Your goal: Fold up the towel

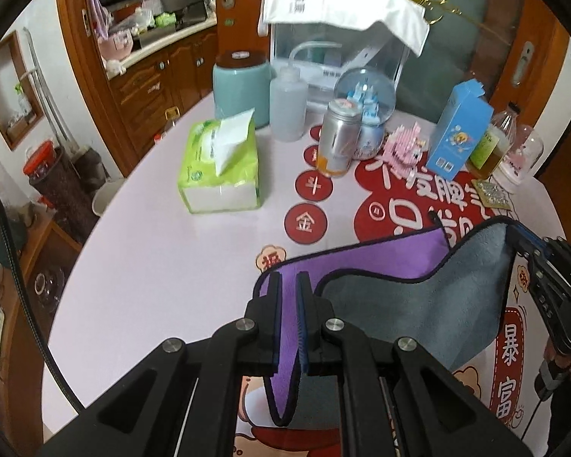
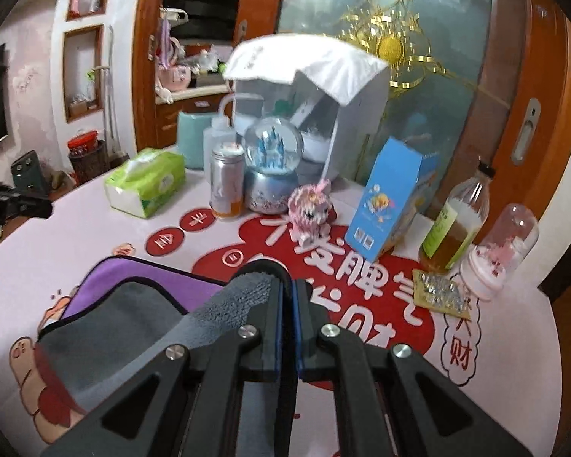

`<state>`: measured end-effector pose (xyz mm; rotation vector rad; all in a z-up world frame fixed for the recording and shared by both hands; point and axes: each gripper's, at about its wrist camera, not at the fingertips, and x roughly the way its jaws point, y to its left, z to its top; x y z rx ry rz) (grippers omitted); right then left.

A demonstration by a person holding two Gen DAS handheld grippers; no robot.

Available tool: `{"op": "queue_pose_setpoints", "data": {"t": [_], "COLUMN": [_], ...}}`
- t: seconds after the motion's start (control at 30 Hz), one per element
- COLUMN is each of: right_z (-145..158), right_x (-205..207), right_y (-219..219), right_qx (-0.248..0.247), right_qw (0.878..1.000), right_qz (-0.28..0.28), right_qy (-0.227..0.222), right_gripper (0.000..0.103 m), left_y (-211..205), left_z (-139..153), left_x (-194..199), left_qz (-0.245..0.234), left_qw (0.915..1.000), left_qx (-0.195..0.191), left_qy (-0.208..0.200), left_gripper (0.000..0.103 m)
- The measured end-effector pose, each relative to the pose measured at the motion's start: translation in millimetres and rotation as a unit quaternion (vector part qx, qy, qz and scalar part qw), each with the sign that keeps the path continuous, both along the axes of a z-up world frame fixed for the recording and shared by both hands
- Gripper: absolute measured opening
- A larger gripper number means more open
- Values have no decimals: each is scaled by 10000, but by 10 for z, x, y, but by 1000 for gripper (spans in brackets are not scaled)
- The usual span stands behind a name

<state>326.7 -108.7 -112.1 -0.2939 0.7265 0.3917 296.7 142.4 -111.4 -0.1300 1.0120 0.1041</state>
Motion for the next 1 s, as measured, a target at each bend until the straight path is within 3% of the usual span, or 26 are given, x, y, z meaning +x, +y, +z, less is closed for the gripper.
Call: {"op": "queue_pose_setpoints", "data": {"t": [0.17,0.23,0.33,0.63,1.0], "right_z": [-193,-228,-243,-33,300], "right_x": [97,119,119,18,-452], "right_y": [40,46,45,-41,-199], "right_qx": [-13,51,145,321,502], "right_qw": [9996,9993,9992,9988,9960], "right_qz": [-133,-164,-189,-330,-737], "right_qy": [240,319,328,190,114], "right_gripper": [11,30,43,61,75], "left_y": [-44,-69,-98,-175,-193], "left_z": [-101,-120,-119,46,411], "left_x": [16,11,-9,-169,-698], "left_qz": [-83,-108,-141,-209,-353], "left_qw": [9997,9996,9995,9993,9985], "left_qx": [-172,-200,-234,-283,-295], "left_qy": [126,144,172,89,-294], "left_gripper": [5,5,6,15,37]}}
